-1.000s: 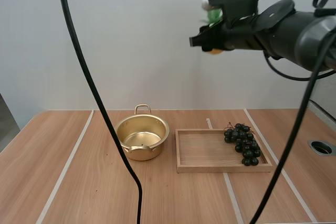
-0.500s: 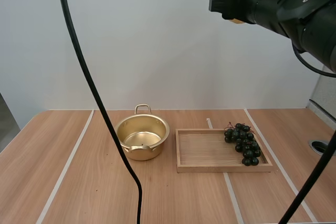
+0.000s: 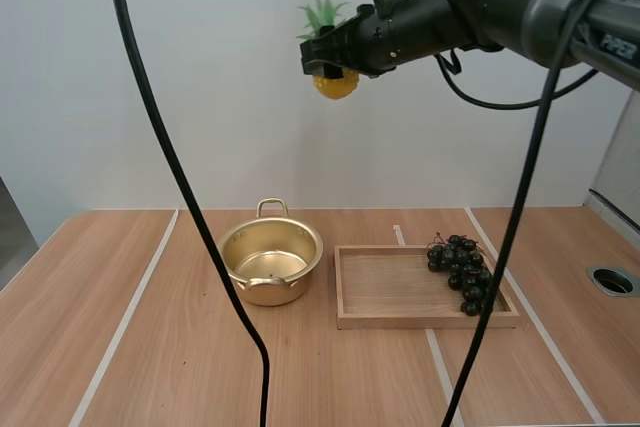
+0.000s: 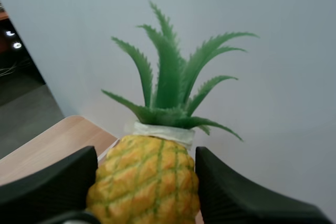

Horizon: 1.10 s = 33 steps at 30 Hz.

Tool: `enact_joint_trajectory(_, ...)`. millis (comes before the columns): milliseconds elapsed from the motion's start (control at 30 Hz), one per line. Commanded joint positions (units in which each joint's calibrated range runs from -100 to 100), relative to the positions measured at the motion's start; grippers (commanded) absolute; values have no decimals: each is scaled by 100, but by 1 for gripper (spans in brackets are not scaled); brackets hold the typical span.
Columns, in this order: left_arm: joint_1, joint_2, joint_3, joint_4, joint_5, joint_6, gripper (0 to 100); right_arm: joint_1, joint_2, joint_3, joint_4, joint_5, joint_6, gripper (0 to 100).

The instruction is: Open the pot, put the pineapple inside, and close it

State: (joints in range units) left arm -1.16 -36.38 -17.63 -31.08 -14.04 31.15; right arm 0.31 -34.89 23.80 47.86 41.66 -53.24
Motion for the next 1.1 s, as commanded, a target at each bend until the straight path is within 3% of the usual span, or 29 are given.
enact_joint_trajectory(0,1,-86,-44,414,190,30,0,559,1802,-1587,24,3458,-448,0)
enact_joint_trajectory(167,1,-130,-44,414,652,30,0,766,2625,-1816,-26,4531,-448,0)
enact_joint_trajectory(600,1,-130,-44,414,652,30,0,1417,4082,-1816,-1118,4649,-543,0)
enact_joint_trajectory(900,1,-130,-44,414,692,30,0,1513,4799,-1816,-2338,4688,-276,0)
enact_joint_trajectory(1067,1,-130,-44,414,725,30,0,1513,5073,-1757,-2422,4688,-267,0)
